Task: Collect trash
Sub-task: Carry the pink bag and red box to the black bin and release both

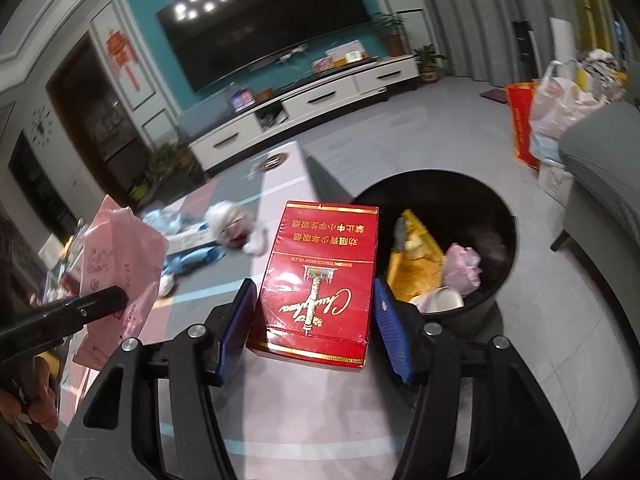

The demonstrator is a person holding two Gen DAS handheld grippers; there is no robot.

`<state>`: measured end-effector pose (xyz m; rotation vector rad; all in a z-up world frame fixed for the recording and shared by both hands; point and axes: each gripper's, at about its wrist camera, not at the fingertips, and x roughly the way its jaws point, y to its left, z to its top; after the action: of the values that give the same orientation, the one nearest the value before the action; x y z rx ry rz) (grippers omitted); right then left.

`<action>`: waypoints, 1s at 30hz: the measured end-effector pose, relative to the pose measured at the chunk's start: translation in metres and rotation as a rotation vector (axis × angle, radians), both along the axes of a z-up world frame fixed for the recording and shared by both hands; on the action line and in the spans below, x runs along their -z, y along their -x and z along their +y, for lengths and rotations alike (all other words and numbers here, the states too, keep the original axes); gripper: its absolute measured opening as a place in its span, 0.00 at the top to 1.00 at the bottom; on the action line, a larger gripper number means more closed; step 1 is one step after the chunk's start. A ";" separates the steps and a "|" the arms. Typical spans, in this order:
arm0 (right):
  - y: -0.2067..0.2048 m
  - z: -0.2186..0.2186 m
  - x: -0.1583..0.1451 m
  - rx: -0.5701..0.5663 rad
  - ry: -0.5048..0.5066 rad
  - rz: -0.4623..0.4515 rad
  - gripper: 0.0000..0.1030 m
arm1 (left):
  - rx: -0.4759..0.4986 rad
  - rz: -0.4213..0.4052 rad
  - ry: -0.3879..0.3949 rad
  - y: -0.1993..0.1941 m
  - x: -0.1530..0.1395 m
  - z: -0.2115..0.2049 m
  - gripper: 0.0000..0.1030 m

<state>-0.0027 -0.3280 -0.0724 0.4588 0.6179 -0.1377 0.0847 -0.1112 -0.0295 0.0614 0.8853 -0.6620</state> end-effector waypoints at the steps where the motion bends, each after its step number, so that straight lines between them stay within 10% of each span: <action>1: 0.002 -0.008 0.002 0.020 -0.008 -0.001 0.43 | 0.013 0.004 -0.001 -0.002 0.000 -0.007 0.74; 30: -0.017 -0.101 0.052 0.136 -0.137 0.011 0.42 | 0.068 0.192 -0.045 -0.090 0.068 -0.190 0.66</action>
<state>0.0145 -0.4292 -0.1242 0.6327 0.6095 -0.2281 0.1748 -0.3012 -0.0972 0.0689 1.0867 -0.7201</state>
